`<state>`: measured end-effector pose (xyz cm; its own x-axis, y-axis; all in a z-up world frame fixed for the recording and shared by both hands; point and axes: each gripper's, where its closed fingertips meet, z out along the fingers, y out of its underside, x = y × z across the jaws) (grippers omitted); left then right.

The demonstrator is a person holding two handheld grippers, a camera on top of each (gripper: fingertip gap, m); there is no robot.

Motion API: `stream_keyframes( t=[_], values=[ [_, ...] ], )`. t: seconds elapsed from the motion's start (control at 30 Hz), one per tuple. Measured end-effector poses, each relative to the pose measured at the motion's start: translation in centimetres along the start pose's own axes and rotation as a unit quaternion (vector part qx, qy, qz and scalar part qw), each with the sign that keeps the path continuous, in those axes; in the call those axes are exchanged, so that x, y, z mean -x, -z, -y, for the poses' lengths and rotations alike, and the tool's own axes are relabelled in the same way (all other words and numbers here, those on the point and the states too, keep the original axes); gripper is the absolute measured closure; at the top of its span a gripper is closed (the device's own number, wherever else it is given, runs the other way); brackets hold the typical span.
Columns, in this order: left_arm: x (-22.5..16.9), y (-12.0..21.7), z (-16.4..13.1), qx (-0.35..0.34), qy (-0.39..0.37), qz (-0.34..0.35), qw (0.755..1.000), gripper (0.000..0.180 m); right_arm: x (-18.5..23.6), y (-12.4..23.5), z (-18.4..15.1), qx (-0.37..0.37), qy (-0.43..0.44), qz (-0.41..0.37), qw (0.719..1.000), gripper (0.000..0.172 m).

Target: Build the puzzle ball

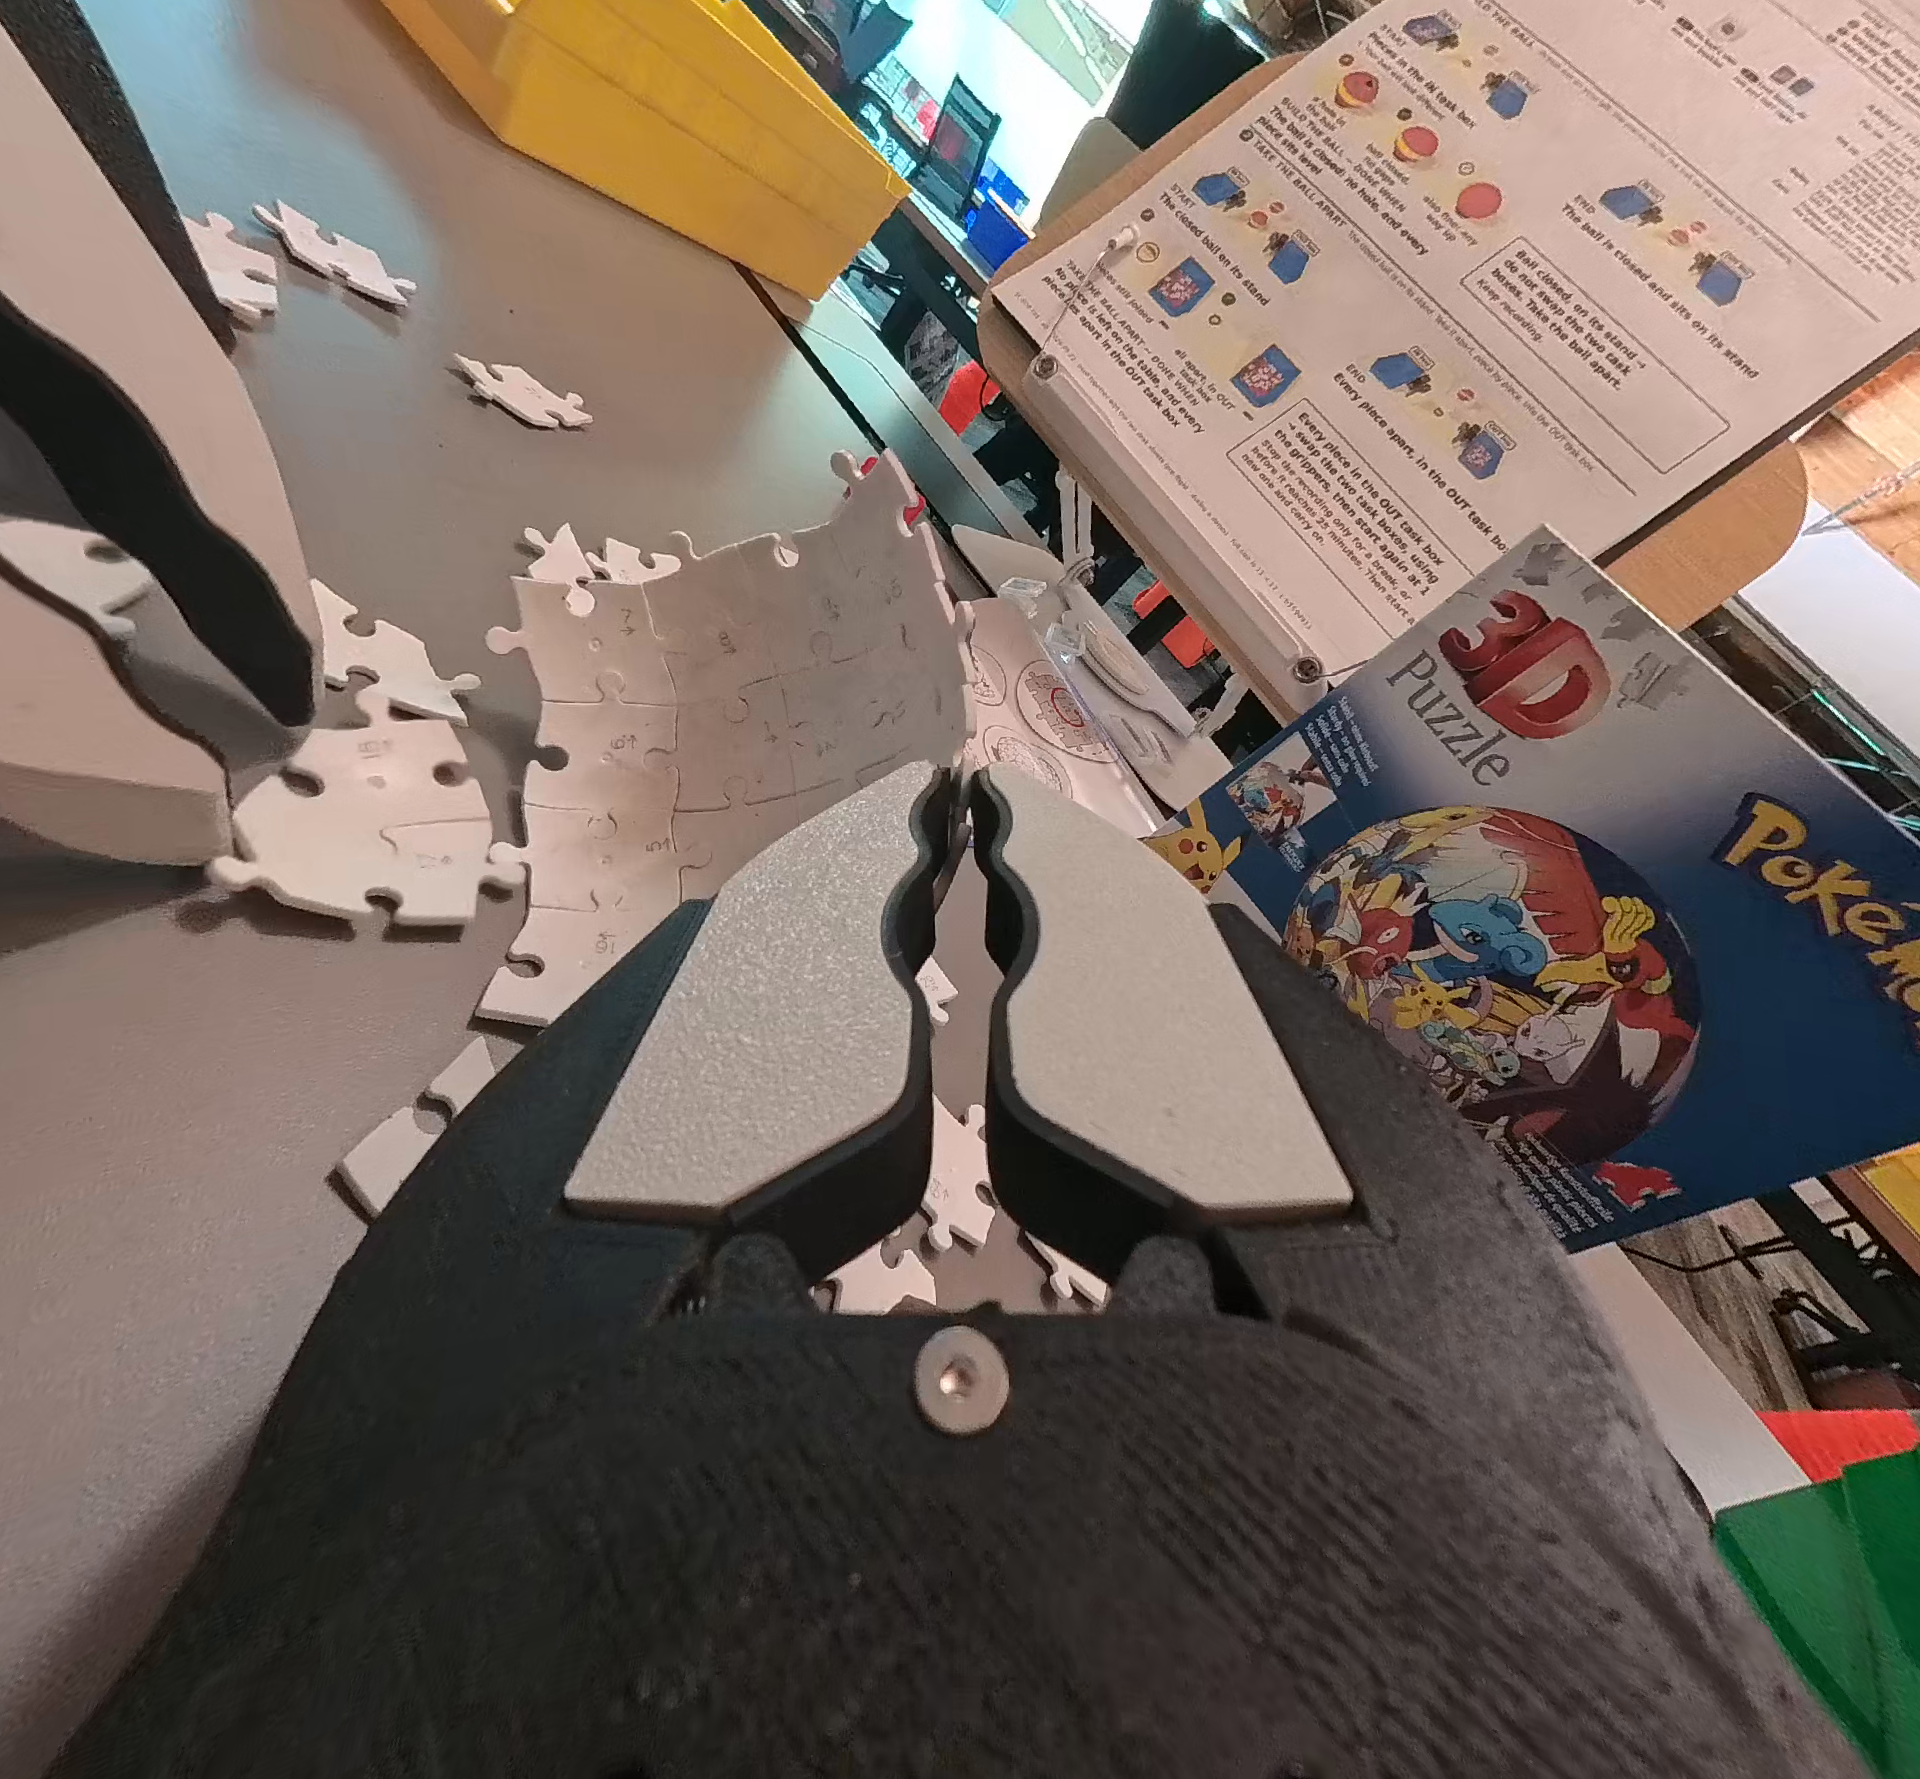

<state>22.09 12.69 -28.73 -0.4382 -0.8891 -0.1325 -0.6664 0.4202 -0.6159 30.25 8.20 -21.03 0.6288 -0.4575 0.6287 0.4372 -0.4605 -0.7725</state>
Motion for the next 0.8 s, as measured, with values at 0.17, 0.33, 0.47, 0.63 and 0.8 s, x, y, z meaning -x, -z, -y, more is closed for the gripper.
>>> stream_keyframes(
  t=[0.17,0.33,0.47,0.63,0.8],
  values=[
    [-0.4,-0.1,0.1,0.001,-0.01,-0.009,1.0,0.161,0.0,0.0,0.0,-0.002,0.001,0.0,1.0,0.168],
    [0.2,0.4,0.6,-0.011,-0.003,-0.001,1.0,0.159,0.0,0.1,0.1,-0.004,0.007,-0.002,1.0,0.168],
    [0.6,0.2,1.1,-0.01,0.01,0.002,1.0,0.158,0.0,0.2,0.1,0.0,0.008,-0.007,1.0,0.168],
    [-0.2,-0.8,1.3,-0.003,-0.009,0.005,1.0,0.161,0.0,0.3,0.0,0.003,0.011,-0.011,1.0,0.168],
    [-0.7,-1.0,1.5,0.004,-0.022,-0.007,1.0,0.171,0.1,0.5,0.3,0.0,0.02,-0.014,1.0,0.168]
  ],
)
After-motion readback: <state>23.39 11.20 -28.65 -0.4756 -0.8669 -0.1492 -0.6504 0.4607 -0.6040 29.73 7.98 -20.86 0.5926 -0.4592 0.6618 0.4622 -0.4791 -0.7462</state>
